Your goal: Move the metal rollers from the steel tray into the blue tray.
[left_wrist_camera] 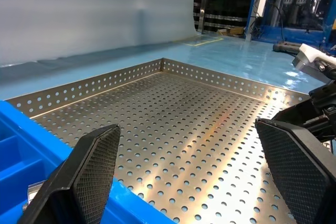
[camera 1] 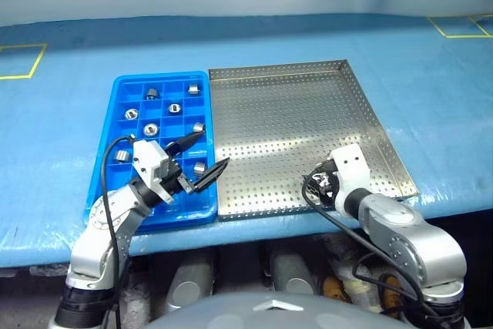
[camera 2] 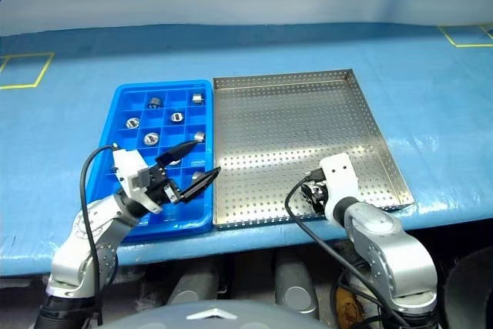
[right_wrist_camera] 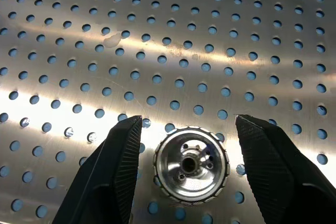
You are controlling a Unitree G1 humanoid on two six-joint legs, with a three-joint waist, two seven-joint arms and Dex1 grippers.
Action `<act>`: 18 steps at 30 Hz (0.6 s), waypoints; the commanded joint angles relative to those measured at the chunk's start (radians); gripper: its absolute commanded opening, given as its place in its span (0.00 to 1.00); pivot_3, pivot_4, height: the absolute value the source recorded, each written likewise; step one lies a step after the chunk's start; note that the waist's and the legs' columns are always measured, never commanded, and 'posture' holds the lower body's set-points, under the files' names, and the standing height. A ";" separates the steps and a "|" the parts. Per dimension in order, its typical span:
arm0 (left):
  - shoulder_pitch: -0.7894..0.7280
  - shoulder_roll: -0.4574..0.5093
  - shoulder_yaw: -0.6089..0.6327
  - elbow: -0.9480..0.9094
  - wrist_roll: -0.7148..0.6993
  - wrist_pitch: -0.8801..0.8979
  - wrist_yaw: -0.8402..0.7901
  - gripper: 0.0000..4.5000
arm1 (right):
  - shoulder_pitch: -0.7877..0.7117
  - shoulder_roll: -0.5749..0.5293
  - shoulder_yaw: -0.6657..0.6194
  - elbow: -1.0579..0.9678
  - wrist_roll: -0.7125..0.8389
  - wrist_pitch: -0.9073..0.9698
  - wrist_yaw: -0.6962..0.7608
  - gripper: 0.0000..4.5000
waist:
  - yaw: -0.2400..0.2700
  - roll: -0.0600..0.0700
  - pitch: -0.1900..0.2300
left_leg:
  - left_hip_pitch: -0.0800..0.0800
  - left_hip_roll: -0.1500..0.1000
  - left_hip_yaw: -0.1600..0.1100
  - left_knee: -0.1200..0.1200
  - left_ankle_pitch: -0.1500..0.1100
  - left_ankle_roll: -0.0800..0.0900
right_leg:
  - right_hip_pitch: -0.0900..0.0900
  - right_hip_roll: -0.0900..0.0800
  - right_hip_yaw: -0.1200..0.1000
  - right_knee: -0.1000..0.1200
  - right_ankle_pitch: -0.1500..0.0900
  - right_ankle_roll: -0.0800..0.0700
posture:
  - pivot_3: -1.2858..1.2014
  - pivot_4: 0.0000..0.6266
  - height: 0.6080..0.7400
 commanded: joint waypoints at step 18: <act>0.014 -0.027 0.012 0.000 -0.007 -0.030 -0.004 1.00 | -0.003 -0.047 0.014 -0.014 0.030 0.041 0.025 0.99 | 0.003 0.000 0.000 | 0.000 0.000 0.000 0.000 0.000 0.000 | 0.000 0.000 0.000 0.000 0.000 0.001 | 0.50 0.24 1.00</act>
